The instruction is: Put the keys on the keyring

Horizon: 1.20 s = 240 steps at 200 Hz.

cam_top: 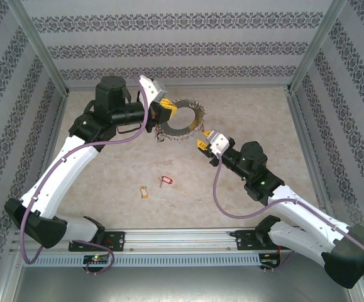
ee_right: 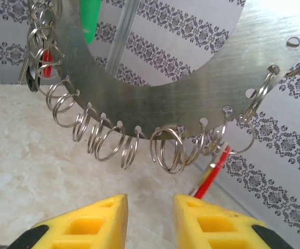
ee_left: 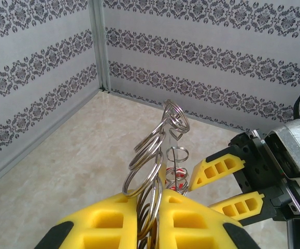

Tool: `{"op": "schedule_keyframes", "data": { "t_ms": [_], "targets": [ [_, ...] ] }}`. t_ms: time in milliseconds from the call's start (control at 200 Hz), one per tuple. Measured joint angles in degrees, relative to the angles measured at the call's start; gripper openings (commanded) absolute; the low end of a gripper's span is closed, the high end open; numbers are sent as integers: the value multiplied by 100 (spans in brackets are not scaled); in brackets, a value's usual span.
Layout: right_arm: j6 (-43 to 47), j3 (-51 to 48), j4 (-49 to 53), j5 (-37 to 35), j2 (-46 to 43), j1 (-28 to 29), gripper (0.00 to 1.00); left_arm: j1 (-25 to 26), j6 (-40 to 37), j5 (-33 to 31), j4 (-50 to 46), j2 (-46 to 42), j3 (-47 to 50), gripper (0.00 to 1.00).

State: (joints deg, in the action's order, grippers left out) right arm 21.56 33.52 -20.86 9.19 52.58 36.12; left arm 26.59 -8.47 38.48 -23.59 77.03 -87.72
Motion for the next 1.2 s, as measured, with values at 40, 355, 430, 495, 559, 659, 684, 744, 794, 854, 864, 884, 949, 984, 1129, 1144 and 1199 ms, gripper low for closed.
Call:
{"op": "schedule_keyframes", "data": {
  "t_ms": [40, 355, 430, 495, 559, 659, 684, 744, 794, 854, 864, 884, 949, 984, 1129, 1144, 1199],
  "targets": [
    [-39, 0, -33, 9, 4, 2, 30, -17, 81, -15, 2, 0, 0, 0],
    [-422, -153, -306, 208, -37, 0, 32, -1390, 4057, 358, 3082, 352, 1355, 0],
    [-507, -177, -308, 225, -81, 0, 33, -1537, 5228, 358, 4039, 885, 1589, 0],
    [-542, -181, -308, 227, -127, 0, 33, -1530, 5932, 356, 4570, 1255, 1735, 0],
    [-581, -184, -310, 225, -173, 0, 33, -1502, 6330, 358, 4887, 1401, 1893, 0],
    [-662, -205, -328, 223, -203, 0, 34, -1421, 6603, 422, 5394, 1386, 1963, 0],
    [-686, -205, -328, 223, -195, 0, 34, -1390, 6627, 444, 5512, 1364, 1954, 0],
    [-761, -205, -363, 223, -164, 0, 33, -1327, 6684, 501, 5775, 1292, 1937, 0],
    [-815, -205, -442, 223, -111, 0, 32, -1281, 6714, 527, 5960, 1233, 1930, 0],
    [-861, -208, -590, 216, -31, 2, 31, -1237, 6743, 564, 6155, 1154, 1930, 0],
    [-868, -208, -614, 214, -15, 2, 31, -1233, 6747, 573, 6186, 1141, 1930, 0],
    [-887, -210, -669, 212, 11, 4, 30, -1226, 6749, 575, 6262, 1121, 1932, 0],
    [-931, -210, -876, 173, 98, 17, 27, -1191, 6756, 568, 6454, 1067, 1947, 0],
    [-935, -210, -977, 151, 142, 42, 26, -1163, 6760, 562, 6561, 1043, 1969, 0],
    [-826, -205, -1305, 52, 323, 247, 23, -964, 6773, 481, 6891, 999, 2153, 0],
    [-776, -201, -1335, 42, 350, 286, 22, -944, 6782, 481, 6920, 997, 2184, 0],
    [-684, -179, -1427, -20, 428, 400, 20, -883, 6815, 448, 7040, 997, 2308, 0]
  ]
}}
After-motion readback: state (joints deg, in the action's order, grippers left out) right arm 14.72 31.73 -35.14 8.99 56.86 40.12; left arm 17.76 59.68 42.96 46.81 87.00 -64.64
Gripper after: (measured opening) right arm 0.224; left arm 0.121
